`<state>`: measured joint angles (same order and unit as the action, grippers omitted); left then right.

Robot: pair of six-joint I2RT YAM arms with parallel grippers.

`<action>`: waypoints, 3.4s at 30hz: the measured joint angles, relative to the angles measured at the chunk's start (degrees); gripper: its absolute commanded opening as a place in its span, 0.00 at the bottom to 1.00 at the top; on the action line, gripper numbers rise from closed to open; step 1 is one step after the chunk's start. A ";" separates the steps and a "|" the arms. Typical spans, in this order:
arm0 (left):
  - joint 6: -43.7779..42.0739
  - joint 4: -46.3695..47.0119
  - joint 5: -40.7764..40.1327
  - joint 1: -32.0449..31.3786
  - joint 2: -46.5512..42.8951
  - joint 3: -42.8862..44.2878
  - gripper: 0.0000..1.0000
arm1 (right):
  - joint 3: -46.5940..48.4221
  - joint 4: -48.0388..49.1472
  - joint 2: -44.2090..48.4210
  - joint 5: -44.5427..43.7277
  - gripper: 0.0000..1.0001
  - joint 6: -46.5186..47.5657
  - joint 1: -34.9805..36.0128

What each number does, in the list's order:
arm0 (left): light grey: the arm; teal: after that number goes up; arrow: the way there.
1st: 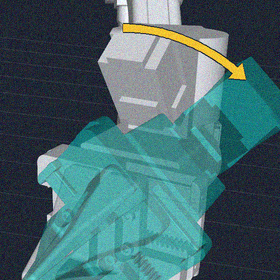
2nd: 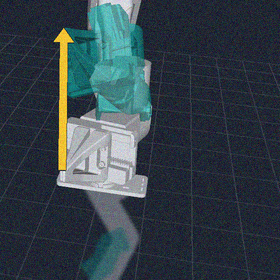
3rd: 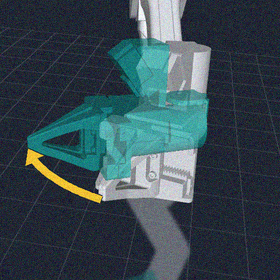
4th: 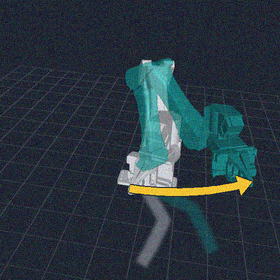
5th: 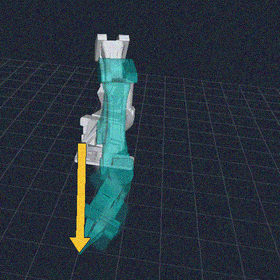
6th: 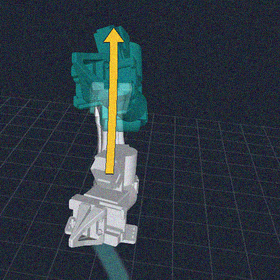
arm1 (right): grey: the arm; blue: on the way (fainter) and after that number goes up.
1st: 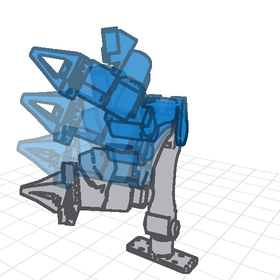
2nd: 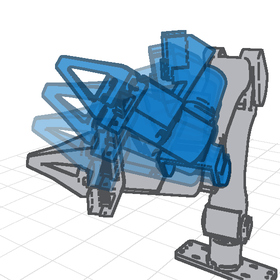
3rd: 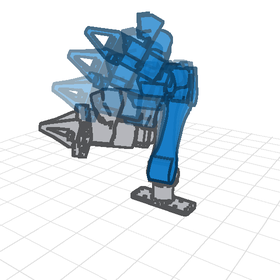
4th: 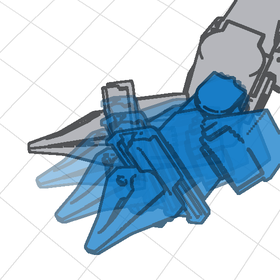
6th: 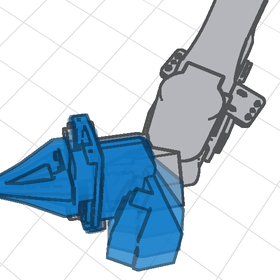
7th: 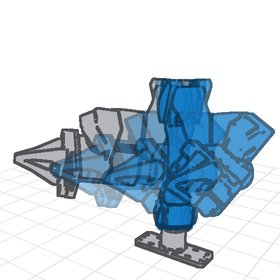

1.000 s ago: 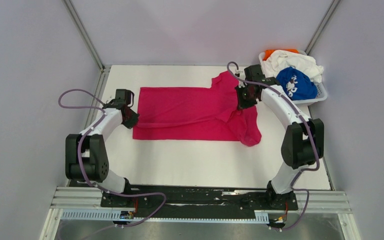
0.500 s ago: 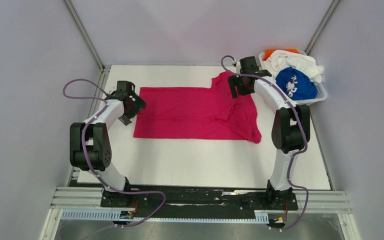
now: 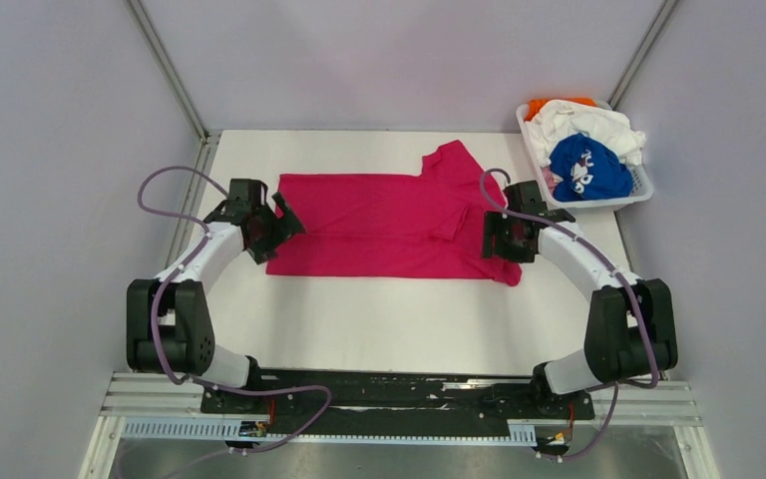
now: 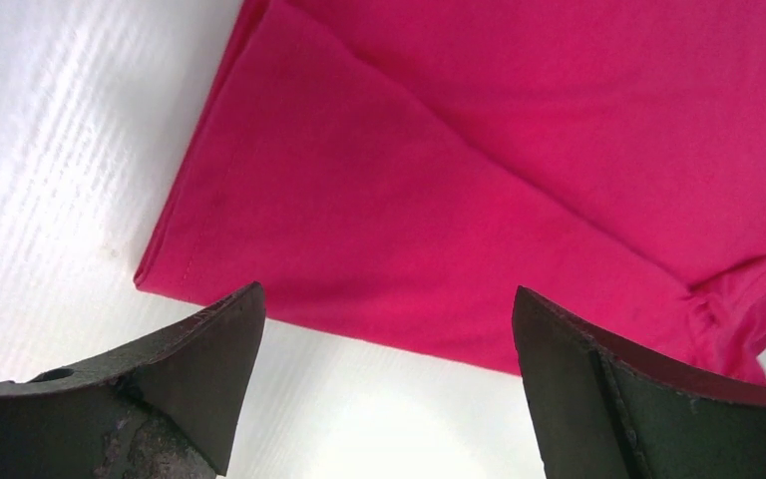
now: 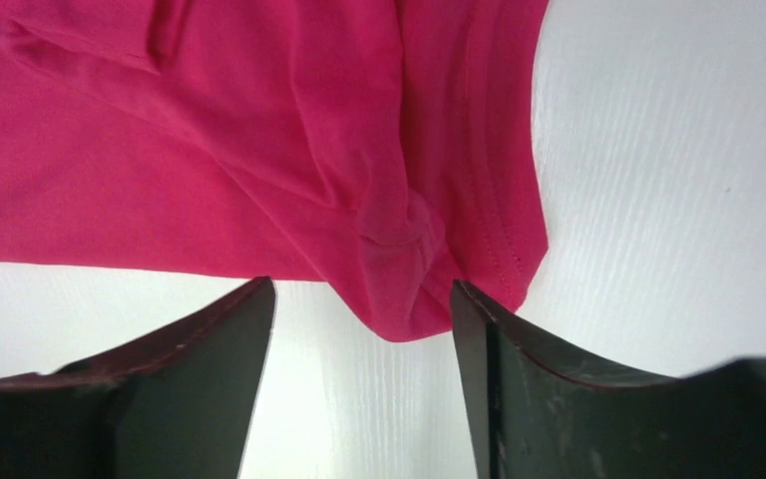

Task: Fold and stack the t-shirts
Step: Fold the flattened tshirt in 1/3 of the way

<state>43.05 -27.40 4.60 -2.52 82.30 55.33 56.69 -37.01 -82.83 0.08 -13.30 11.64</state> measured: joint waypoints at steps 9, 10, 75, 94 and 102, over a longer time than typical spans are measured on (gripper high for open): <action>-0.42 4.70 2.95 -0.09 7.45 -4.09 1.00 | 0.44 2.08 -8.61 1.01 0.00 -3.02 -3.37; -0.44 4.98 2.69 -0.07 8.04 -4.09 1.00 | 0.74 2.03 -8.85 1.07 0.00 -2.71 -3.76; -4.42 2.67 3.89 -0.02 5.27 -4.07 1.00 | 21.73 13.53 -31.08 18.43 1.00 -9.03 5.92; -5.07 -1.14 2.60 -0.02 2.23 -2.27 1.00 | 36.81 17.86 -36.04 14.73 1.00 -19.67 6.97; -5.05 0.81 5.42 -0.02 2.27 -2.01 1.00 | 14.69 13.88 -19.43 13.88 1.00 -16.57 5.55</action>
<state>38.00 -26.59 10.02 -2.55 84.58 53.32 71.37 -23.14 -102.26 13.96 -29.87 17.19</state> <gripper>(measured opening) 0.997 0.998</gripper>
